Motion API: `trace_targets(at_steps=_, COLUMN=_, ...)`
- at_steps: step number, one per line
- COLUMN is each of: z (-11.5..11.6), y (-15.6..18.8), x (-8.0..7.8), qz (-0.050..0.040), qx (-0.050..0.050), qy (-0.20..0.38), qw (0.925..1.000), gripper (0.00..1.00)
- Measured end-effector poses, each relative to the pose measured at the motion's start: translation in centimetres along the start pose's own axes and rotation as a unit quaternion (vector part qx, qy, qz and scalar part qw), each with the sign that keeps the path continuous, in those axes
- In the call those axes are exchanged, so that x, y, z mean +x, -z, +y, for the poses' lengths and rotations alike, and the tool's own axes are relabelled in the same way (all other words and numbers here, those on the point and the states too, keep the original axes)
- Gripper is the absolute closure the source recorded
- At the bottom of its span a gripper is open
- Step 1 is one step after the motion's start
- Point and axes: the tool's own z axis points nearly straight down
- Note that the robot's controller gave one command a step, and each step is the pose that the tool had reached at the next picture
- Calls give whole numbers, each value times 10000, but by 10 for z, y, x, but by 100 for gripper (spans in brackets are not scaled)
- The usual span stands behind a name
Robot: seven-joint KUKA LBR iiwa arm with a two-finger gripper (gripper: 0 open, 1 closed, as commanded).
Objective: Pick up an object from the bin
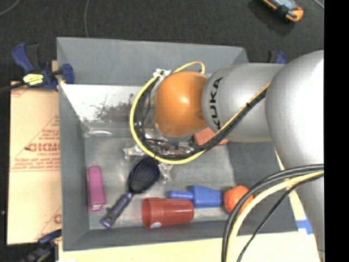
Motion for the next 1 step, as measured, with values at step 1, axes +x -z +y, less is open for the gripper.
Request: trace_targets(at_steps=1, z=1, y=1, x=-9, qz=-42, qx=45, qy=1680, qw=9858, gripper=100)
